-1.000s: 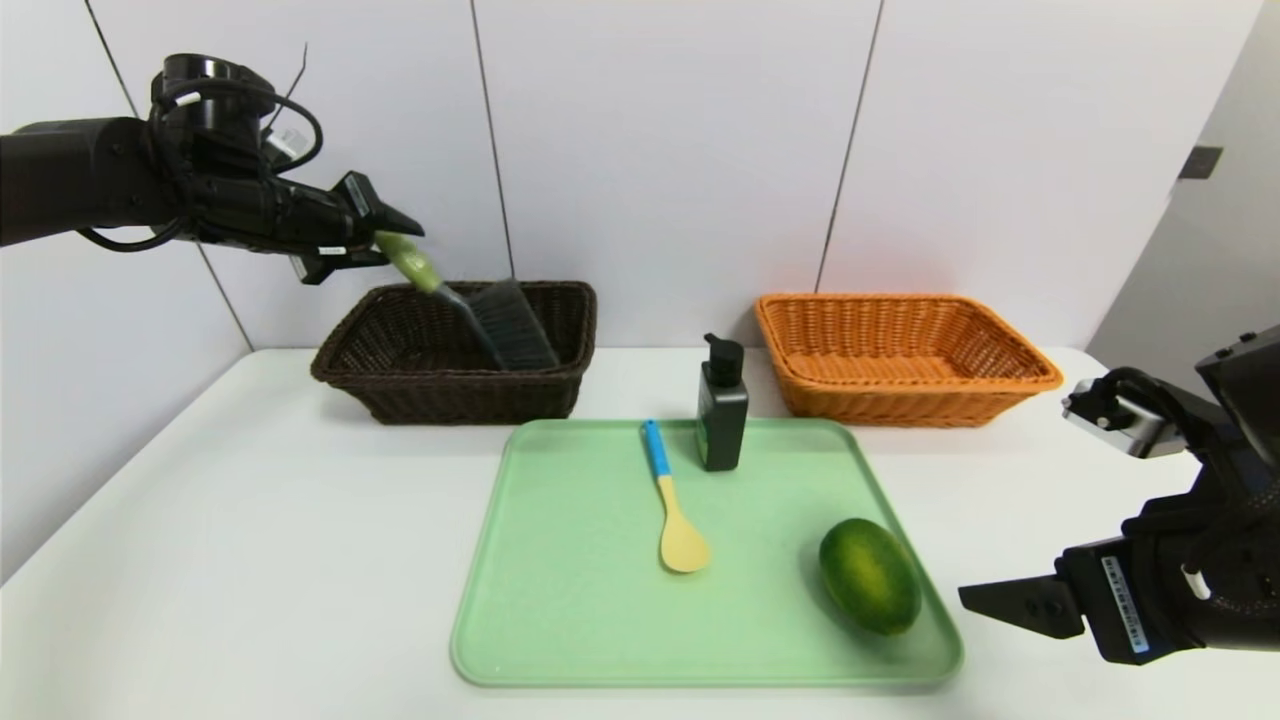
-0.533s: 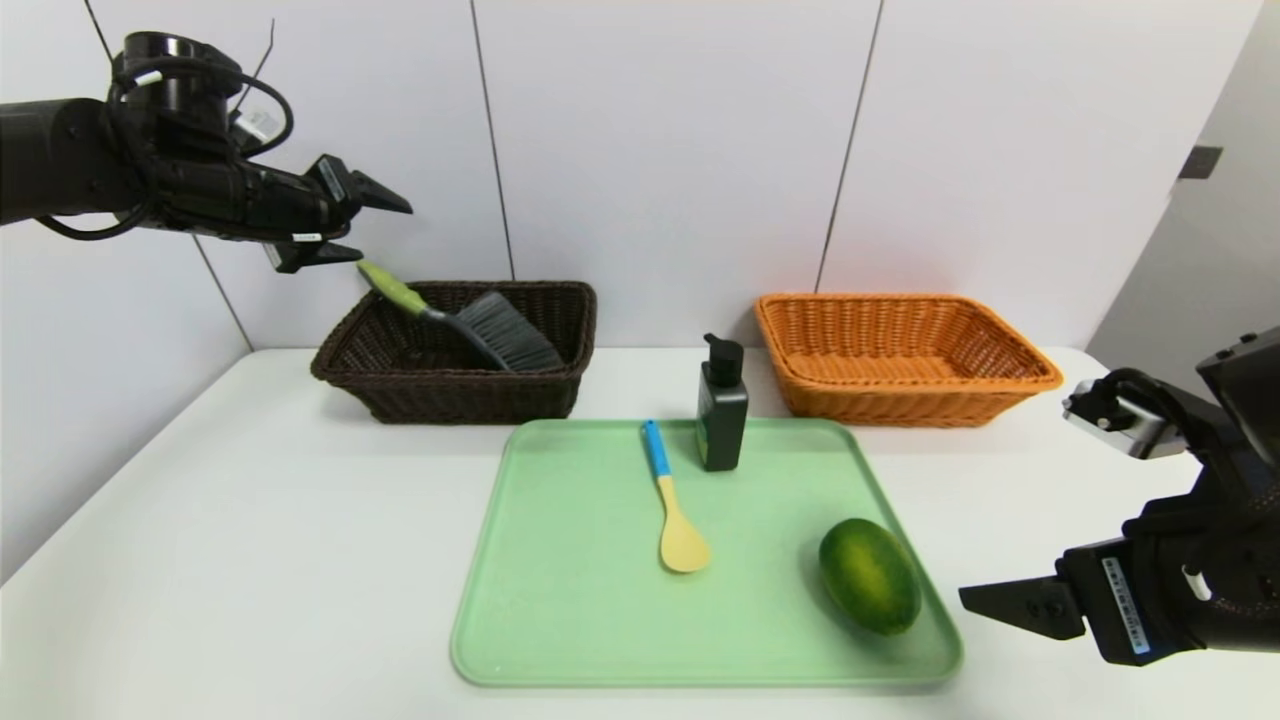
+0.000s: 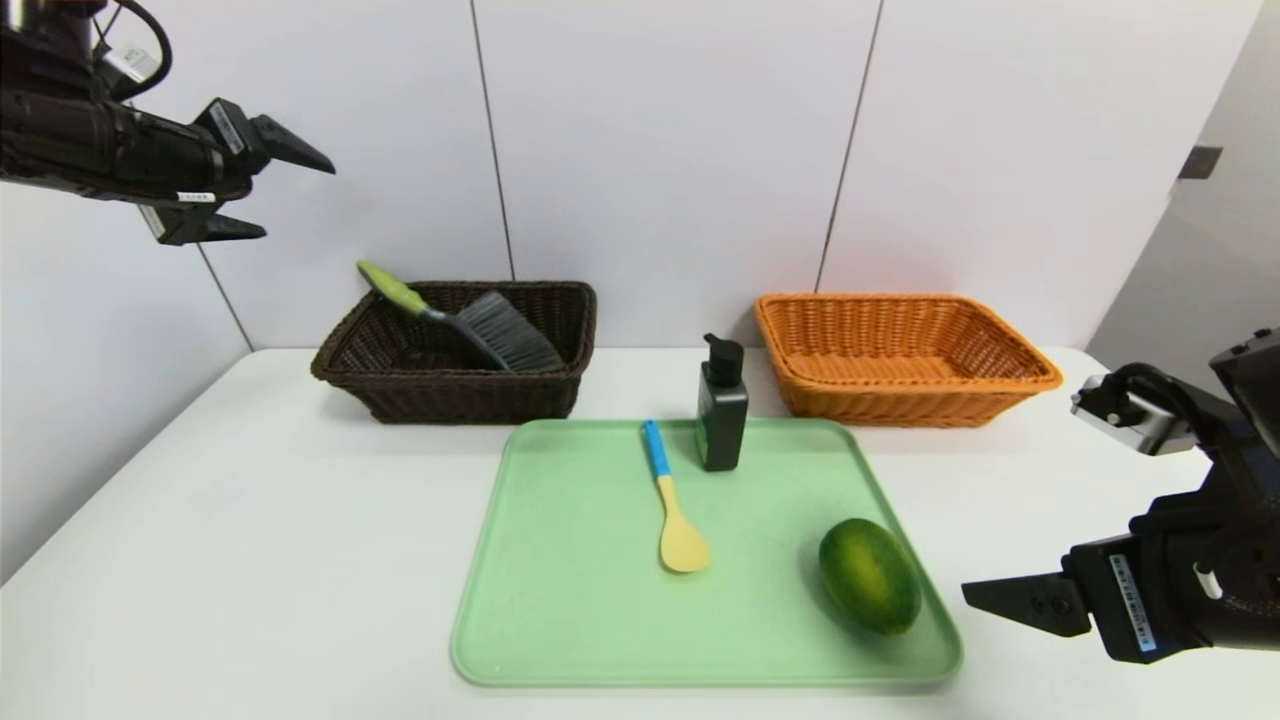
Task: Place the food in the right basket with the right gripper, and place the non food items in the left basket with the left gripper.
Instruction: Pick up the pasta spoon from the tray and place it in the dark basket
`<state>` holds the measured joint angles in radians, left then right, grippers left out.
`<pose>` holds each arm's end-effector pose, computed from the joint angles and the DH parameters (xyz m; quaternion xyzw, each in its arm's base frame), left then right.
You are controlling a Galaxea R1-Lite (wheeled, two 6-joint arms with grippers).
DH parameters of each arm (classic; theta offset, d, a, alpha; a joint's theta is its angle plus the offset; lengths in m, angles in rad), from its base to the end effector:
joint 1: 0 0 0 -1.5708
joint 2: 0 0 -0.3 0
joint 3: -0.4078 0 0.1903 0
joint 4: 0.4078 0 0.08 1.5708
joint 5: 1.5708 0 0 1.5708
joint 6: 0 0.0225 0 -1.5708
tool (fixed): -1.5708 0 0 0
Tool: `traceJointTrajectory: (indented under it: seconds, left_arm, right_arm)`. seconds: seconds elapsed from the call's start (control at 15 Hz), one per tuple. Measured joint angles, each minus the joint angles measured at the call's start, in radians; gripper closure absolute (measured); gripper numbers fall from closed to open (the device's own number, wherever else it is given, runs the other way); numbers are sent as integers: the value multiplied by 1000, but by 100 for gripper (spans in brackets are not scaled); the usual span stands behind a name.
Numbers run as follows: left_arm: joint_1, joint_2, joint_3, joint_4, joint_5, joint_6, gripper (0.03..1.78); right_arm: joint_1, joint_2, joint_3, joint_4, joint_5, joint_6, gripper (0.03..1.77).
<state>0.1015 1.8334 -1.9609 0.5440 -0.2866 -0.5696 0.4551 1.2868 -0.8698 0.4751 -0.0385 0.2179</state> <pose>0.3334 0.0276 0.3457 -0.3120 0.2201 -0.0298 0.9238 0.1536 0.0742 0.2065 -0.0088 0.4361 0.1400 0.8889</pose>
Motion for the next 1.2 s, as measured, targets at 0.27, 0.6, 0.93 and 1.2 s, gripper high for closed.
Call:
traceJointTrajectory:
  seconds: [0.27, 0.6, 0.93, 1.2]
  left_arm:
    - [-51, -166, 112, 179, 18, 37, 17]
    - [-218, -373, 432, 198, 21, 51, 14]
    - [-434, -433, 539, 199, 135, 28, 13]
    - [-587, -348, 545, 200, 351, -51, 12]
  right_arm:
    - [-3, -15, -11, -2, -2, 1, 10]
    - [-2, -19, -53, -3, -5, 27, 10]
    - [-13, -21, -60, -2, -6, 33, 10]
    - [-13, -20, -61, -4, -5, 34, 10]
